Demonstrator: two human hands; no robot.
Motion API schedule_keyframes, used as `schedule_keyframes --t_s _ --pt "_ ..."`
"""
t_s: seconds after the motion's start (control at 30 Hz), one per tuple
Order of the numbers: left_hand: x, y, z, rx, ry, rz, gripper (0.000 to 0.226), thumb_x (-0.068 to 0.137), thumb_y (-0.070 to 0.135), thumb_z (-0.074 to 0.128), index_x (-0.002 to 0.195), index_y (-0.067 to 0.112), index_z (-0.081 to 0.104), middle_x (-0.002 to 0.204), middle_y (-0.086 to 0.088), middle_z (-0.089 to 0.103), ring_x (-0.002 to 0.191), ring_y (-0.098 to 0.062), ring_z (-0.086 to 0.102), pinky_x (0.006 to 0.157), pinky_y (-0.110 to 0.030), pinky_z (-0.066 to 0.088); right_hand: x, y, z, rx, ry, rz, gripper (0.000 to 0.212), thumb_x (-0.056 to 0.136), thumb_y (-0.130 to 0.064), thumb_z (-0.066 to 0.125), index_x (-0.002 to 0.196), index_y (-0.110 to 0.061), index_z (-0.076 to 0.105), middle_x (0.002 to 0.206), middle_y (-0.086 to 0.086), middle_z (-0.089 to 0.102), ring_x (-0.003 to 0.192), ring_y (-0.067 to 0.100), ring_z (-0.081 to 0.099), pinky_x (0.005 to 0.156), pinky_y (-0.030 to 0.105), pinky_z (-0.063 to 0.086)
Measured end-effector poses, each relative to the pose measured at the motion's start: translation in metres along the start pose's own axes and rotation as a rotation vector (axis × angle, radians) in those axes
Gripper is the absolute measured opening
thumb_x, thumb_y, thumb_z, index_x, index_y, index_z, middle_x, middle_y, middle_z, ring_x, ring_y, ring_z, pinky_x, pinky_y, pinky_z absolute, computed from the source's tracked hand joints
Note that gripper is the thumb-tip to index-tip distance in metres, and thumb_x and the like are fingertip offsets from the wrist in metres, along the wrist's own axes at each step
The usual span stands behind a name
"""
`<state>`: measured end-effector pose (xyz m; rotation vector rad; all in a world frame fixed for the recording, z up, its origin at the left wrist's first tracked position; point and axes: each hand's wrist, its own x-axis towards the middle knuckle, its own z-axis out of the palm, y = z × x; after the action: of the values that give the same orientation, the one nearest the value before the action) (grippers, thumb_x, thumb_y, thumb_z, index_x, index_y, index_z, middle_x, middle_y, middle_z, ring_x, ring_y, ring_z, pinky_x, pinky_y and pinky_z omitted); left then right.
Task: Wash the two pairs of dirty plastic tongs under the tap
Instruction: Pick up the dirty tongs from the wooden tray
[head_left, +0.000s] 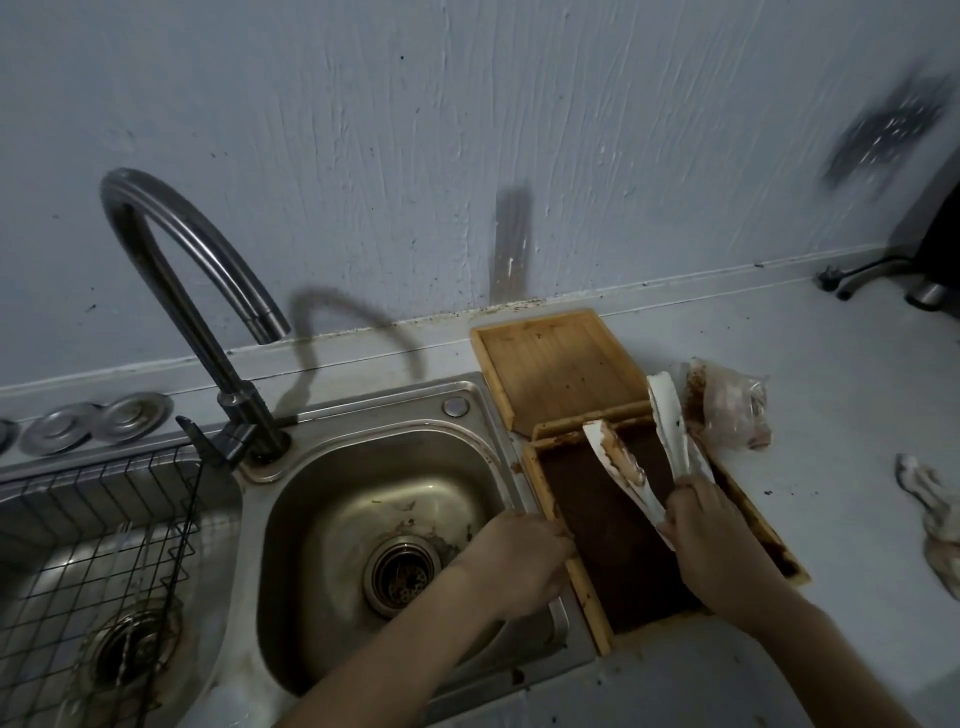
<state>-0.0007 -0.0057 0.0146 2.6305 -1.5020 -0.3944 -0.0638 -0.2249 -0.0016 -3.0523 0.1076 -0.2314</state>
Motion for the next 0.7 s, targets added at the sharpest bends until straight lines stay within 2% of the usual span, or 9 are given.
schedule_keyframes --t_s 0.17,0.33,0.43,0.53,0.6,0.7 --pt "-0.001 -0.003 -0.005 -0.020 -0.021 -0.035 0.041 0.092 0.024 0.043 0.132 0.017 0.050 0.131 -0.005 0.056 0.120 -0.025 0.052 0.100 -0.041 0.041 0.006 -0.014 -0.009 0.015 0.062 -0.083 0.015 0.074 -0.013 0.073 0.082 -0.007 0.062 0.098 0.014 0.060 0.081 0.020 0.063 0.071 0.021 0.050" --pt "-0.006 -0.008 -0.014 -0.183 0.127 -0.090 0.044 0.093 0.026 0.048 0.137 0.024 0.045 0.142 0.003 0.048 0.129 -0.016 0.046 0.103 -0.034 0.039 0.017 -0.032 -0.024 0.045 0.127 -0.138 0.015 0.074 -0.013 0.073 0.082 -0.006 0.062 0.096 0.014 0.058 0.084 0.018 0.059 0.075 0.022 0.047" --pt "-0.007 -0.001 -0.025 -0.484 0.248 -0.135 0.047 0.092 0.027 0.054 0.138 0.024 0.043 0.140 0.004 0.050 0.127 -0.010 0.047 0.102 -0.026 0.039 0.025 -0.038 -0.028 0.269 0.112 -0.166 0.009 0.083 -0.013 0.063 0.084 -0.009 0.055 0.101 0.007 0.049 0.086 0.010 0.047 0.072 0.014 0.041" --pt "-0.001 0.009 -0.033 -0.892 0.326 -0.191 0.038 0.088 0.024 0.062 0.124 0.028 0.051 0.120 0.010 0.061 0.110 -0.002 0.057 0.094 -0.019 0.046 0.034 -0.044 -0.030 0.444 0.021 -0.168 0.010 0.088 -0.021 0.057 0.087 -0.012 0.052 0.101 0.001 0.047 0.089 0.011 0.050 0.076 0.023 0.048" --pt "0.005 0.013 -0.033 -1.041 0.396 -0.238 0.030 0.085 0.019 0.065 0.111 0.027 0.052 0.100 0.013 0.064 0.096 -0.002 0.063 0.091 -0.026 0.052 0.038 -0.049 -0.034 0.517 -0.042 -0.152 0.010 0.087 -0.022 0.059 0.089 -0.013 0.055 0.101 0.001 0.048 0.092 0.011 0.051 0.081 0.024 0.047" --pt "0.013 0.013 -0.027 -1.046 0.434 -0.309 0.032 0.082 0.019 0.067 0.109 0.016 0.050 0.104 -0.003 0.065 0.098 -0.016 0.065 0.088 -0.041 0.055 0.039 -0.055 -0.036 0.542 -0.060 -0.136 0.008 0.083 -0.018 0.064 0.085 -0.015 0.058 0.099 -0.001 0.049 0.091 0.008 0.051 0.083 0.021 0.044"
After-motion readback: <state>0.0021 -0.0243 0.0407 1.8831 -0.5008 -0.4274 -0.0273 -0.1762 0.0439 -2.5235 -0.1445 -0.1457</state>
